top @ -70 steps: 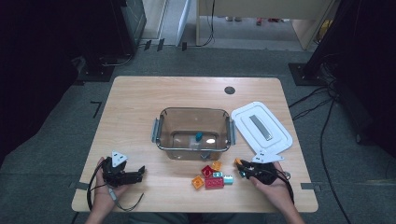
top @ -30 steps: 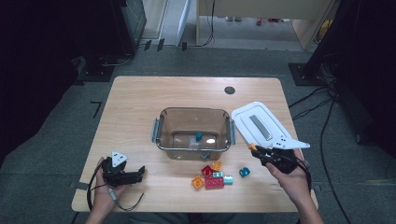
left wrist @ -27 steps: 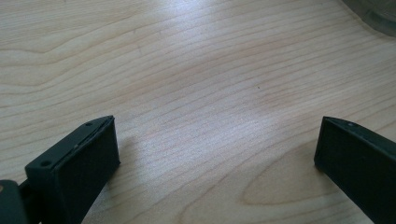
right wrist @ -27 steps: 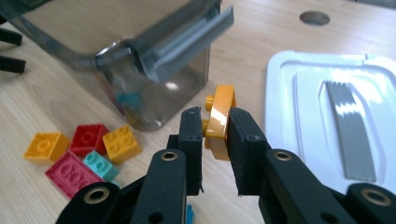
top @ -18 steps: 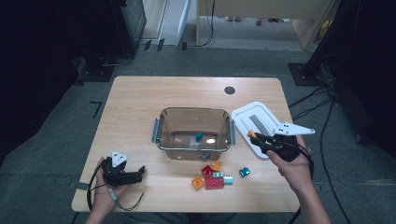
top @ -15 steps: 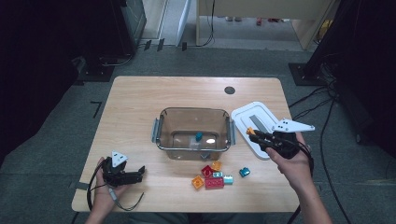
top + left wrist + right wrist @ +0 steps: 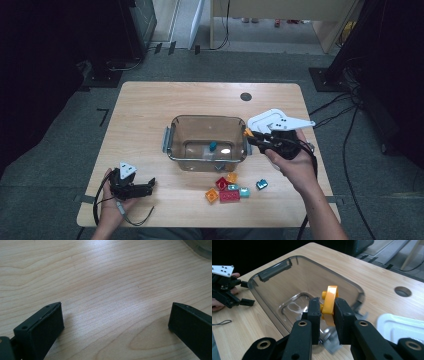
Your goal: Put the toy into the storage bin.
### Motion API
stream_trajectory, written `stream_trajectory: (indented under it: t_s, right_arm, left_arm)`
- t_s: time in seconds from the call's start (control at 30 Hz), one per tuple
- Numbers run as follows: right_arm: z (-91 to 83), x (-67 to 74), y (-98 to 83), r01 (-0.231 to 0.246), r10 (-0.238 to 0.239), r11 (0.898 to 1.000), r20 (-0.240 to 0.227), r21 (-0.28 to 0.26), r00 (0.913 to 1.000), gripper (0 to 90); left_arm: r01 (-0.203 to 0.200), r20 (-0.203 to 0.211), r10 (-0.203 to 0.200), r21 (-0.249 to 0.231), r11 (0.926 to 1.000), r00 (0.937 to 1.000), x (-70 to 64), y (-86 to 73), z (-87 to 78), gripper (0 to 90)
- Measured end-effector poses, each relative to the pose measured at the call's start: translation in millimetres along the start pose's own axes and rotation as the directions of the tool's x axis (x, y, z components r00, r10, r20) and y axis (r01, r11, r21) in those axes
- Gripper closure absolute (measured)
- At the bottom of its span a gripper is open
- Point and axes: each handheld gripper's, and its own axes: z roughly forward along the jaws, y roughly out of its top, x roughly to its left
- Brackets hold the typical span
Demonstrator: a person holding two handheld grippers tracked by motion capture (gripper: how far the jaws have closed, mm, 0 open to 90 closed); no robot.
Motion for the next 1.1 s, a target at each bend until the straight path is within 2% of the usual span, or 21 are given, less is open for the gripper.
stream_trajectory:
  t_s: [0.17,0.47,0.67,0.83,0.9,1.0,1.1]
  right_arm:
    - [27.9,11.4,8.1,0.022,-0.021,0.999,-0.032,0.030,0.9993,77.3]
    - [59.0,17.5,11.0,0.024,-0.020,0.997,-0.053,0.080,0.9984,77.0]
    - [71.8,19.5,10.2,0.026,-0.020,0.993,-0.051,0.113,0.9985,74.4]
    - [74.3,20.7,10.8,0.022,-0.016,0.993,-0.058,0.113,0.9982,70.5]
    - [74.7,21.2,10.8,0.024,-0.017,0.994,-0.064,0.110,0.9978,65.2]
    - [73.4,22.8,10.0,0.035,-0.028,0.994,-0.073,0.101,0.9970,49.3]
    - [68.6,23.9,8.9,0.040,-0.034,0.997,-0.080,0.068,0.9962,35.0]
  left_arm:
    - [0.000,0.000,0.000,-0.002,1.0000,1.0000,-0.1,0.0,0.1,0.0]
    - [0.000,-0.001,0.000,-0.004,1.0000,1.0000,-0.2,-0.1,0.2,0.0]
    - [0.000,-0.001,0.000,-0.003,1.0000,1.0000,-0.2,-0.1,0.2,0.0]
    - [-0.001,-0.001,0.001,-0.003,1.0000,1.0000,-0.2,-0.1,0.2,0.0]
    - [0.000,-0.001,0.000,-0.003,1.0000,1.0000,-0.2,-0.1,0.2,0.0]
    - [-0.001,-0.001,0.001,-0.004,1.0000,1.0000,-0.2,-0.1,0.2,0.0]
    - [0.000,-0.001,0.000,-0.003,1.0000,1.0000,-0.2,-0.1,0.2,0.0]
